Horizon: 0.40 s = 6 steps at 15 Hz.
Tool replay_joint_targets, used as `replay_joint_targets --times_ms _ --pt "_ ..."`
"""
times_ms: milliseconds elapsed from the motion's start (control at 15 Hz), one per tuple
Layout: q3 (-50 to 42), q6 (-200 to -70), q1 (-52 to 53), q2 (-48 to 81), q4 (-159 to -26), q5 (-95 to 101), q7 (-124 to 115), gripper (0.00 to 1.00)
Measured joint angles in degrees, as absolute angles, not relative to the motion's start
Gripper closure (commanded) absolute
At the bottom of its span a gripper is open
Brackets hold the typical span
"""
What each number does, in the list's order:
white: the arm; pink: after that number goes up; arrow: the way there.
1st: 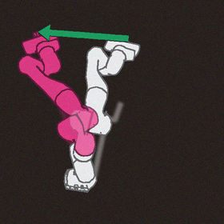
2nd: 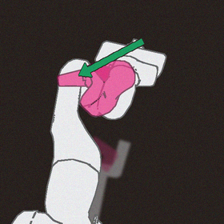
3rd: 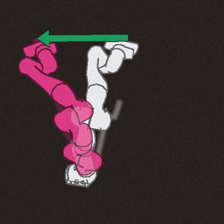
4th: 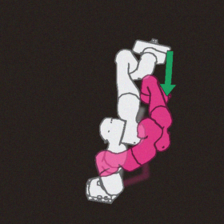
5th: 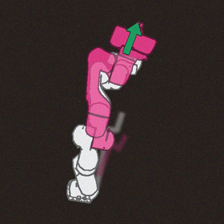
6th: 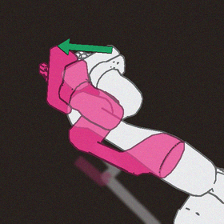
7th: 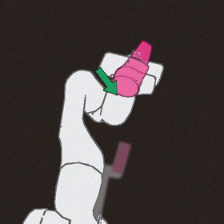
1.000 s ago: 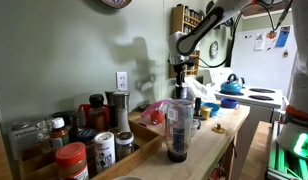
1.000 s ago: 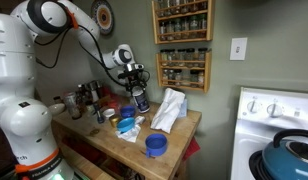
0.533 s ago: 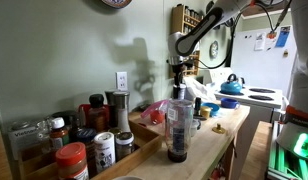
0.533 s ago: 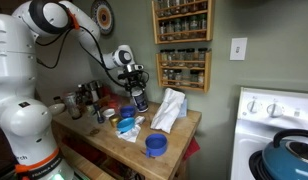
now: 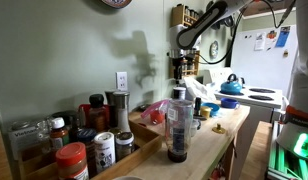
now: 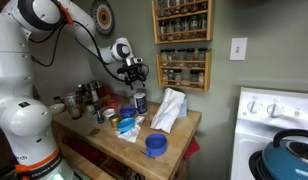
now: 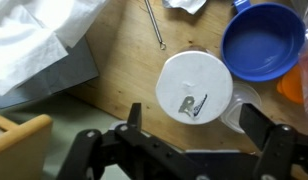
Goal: Move the white and black container to the right.
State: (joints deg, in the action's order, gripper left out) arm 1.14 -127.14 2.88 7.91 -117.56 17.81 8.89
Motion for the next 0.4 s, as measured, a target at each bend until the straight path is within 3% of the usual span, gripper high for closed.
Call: replay_joint_targets --times_ms 400 --pt "2.22 -113.37 3.4 -8.34 -123.39 17.96 17.75 0.0"
